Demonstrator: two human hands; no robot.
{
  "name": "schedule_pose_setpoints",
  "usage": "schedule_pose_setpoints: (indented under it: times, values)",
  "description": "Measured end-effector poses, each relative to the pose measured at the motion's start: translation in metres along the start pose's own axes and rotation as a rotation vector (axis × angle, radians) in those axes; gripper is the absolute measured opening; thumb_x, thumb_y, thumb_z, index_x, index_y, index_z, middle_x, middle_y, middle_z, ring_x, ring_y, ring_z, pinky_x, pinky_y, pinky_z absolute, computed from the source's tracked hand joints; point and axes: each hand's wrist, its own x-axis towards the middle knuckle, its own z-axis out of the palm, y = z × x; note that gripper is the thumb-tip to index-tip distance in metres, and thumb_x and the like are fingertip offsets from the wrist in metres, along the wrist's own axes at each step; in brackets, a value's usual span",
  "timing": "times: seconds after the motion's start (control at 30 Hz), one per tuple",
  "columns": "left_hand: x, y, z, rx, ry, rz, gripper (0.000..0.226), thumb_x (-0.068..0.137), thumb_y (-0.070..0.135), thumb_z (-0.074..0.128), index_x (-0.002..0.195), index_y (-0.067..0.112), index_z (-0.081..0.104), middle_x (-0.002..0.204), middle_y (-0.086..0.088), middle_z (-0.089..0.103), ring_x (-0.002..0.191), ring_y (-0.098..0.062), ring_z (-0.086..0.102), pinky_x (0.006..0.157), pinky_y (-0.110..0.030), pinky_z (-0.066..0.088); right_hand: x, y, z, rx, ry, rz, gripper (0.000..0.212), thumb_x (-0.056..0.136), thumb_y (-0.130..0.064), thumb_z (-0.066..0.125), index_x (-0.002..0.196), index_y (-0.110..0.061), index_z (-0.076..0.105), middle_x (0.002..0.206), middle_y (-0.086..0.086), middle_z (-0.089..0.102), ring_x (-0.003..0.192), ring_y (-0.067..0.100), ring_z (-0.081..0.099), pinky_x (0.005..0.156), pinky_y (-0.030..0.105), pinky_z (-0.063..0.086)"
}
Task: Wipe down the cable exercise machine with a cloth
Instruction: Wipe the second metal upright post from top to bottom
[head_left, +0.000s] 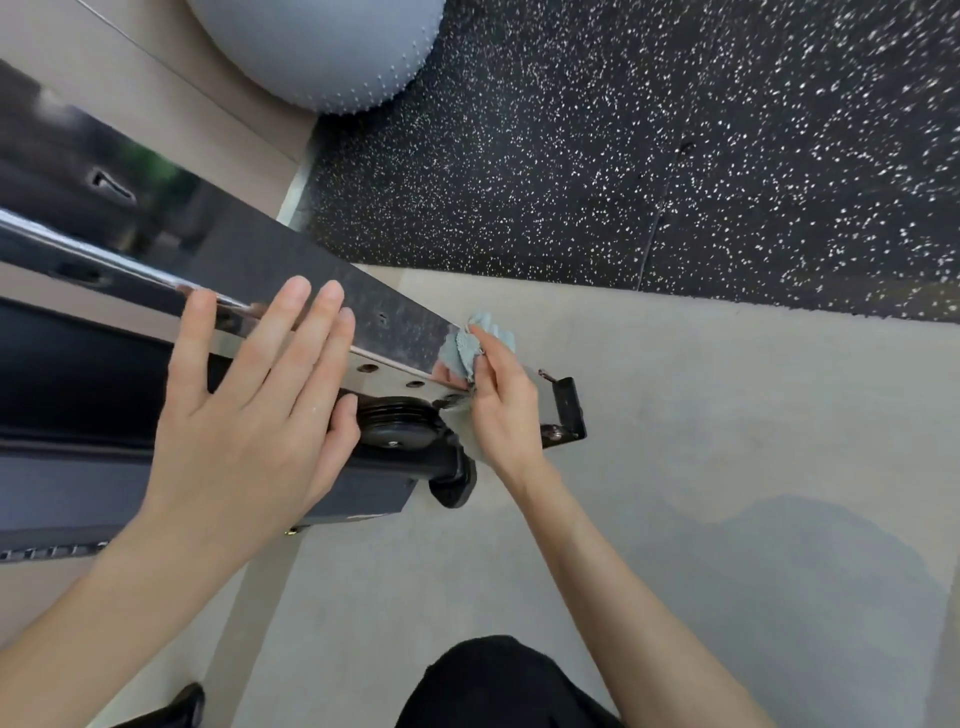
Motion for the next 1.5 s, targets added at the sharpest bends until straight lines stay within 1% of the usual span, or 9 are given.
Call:
schedule_pose_setpoints:
  times: [0.1,0.2,0.37,0.53,0.73,0.9,1.07,1.2,1.5]
  values:
    - [0.001,-0.038,-0.033,-0.005,0.002,-0.025,0.048,0.093,0.02,0.05,0.133,-0.006,0.052,0.144,-0.019,0.045,0.137,-0.03,0.037,0.118,-0.055,0.005,-0.016,-0.058,0.025,-0.025,-0.043,-0.091,0.039,0.099,-0.012,0.037,0.135,-0.013,0.053,0.138,0.001,0.053,0.13,0.016,0.045,0.111,0.026,0.03]
    - [0.005,-0.091,-0.076,-0.002,0.0,-0.03,0.05,0.093,0.022,0.049,0.135,-0.006,0.049,0.146,-0.019,0.043,0.138,-0.03,0.036,0.117,-0.056,0.007,-0.037,-0.134,0.049,-0.028,-0.09,-0.118,0.039,0.101,-0.01,0.038,0.138,-0.016,0.05,0.142,0.001,0.05,0.135,0.015,0.039,0.115,0.034,0.027]
    - [0.011,-0.201,-0.156,0.004,0.006,-0.051,0.05,0.094,0.023,0.048,0.136,-0.005,0.049,0.147,-0.018,0.043,0.138,-0.03,0.038,0.117,-0.056,0.011,-0.07,-0.263,0.091,-0.037,-0.122,-0.149,0.038,0.103,-0.01,0.039,0.138,-0.018,0.05,0.142,-0.001,0.049,0.136,0.011,0.037,0.116,0.032,0.025]
    - [0.011,-0.307,-0.222,0.04,0.037,-0.111,0.05,0.095,0.024,0.045,0.137,-0.005,0.048,0.147,-0.019,0.043,0.136,-0.031,0.042,0.115,-0.056,0.015,-0.095,-0.383,0.129,-0.031,-0.153,-0.189,0.036,0.102,-0.008,0.04,0.135,-0.016,0.053,0.129,-0.012,0.053,0.119,-0.008,0.04,0.102,0.005,0.026]
    - [0.015,-0.379,-0.257,-0.004,-0.031,-0.098,0.051,0.095,0.024,0.041,0.139,-0.002,0.046,0.148,-0.021,0.04,0.137,-0.03,0.04,0.116,-0.056,0.014,-0.132,-0.504,0.144,-0.131,-0.154,-0.274,0.036,0.101,-0.006,0.041,0.133,-0.015,0.054,0.121,-0.014,0.054,0.11,-0.01,0.046,0.094,0.002,0.03]
    - [0.015,-0.411,-0.306,-0.127,-0.131,-0.107,0.055,0.092,0.028,0.047,0.138,-0.001,0.048,0.146,-0.019,0.043,0.137,-0.03,0.039,0.118,-0.052,0.013,-0.176,-0.593,0.143,-0.29,-0.155,-0.344,0.034,0.099,-0.01,0.042,0.131,-0.014,0.055,0.112,-0.006,0.059,0.1,0.004,0.053,0.096,0.027,0.043]
    - [-0.009,-0.441,-0.365,-0.316,-0.12,-0.287,0.055,0.096,0.032,0.036,0.14,0.001,0.046,0.147,-0.017,0.044,0.139,-0.028,0.038,0.116,-0.052,0.021,-0.208,-0.666,0.141,-0.542,-0.2,-0.527,0.035,0.098,-0.008,0.041,0.131,-0.01,0.055,0.131,0.008,0.056,0.121,0.018,0.052,0.103,0.032,0.04]
    - [-0.057,-0.457,-0.418,-0.407,-0.13,-0.491,0.053,0.097,0.034,0.041,0.14,0.004,0.048,0.146,-0.014,0.045,0.138,-0.026,0.039,0.116,-0.049,0.025,-0.236,-0.712,0.163,-0.684,-0.389,-0.718,0.037,0.098,-0.011,0.043,0.132,-0.01,0.056,0.139,0.01,0.051,0.131,0.017,0.045,0.11,0.022,0.033]
    - [-0.188,-0.463,-0.511,-0.274,-0.236,-1.028,0.051,0.094,0.034,0.042,0.129,0.002,0.059,0.133,-0.014,0.058,0.126,-0.029,0.054,0.108,-0.049,0.031,-0.305,-0.735,0.256,-0.593,-0.887,-0.914,0.037,0.098,-0.003,0.047,0.132,-0.011,0.055,0.138,0.007,0.048,0.132,0.003,0.038,0.106,0.005,0.023]
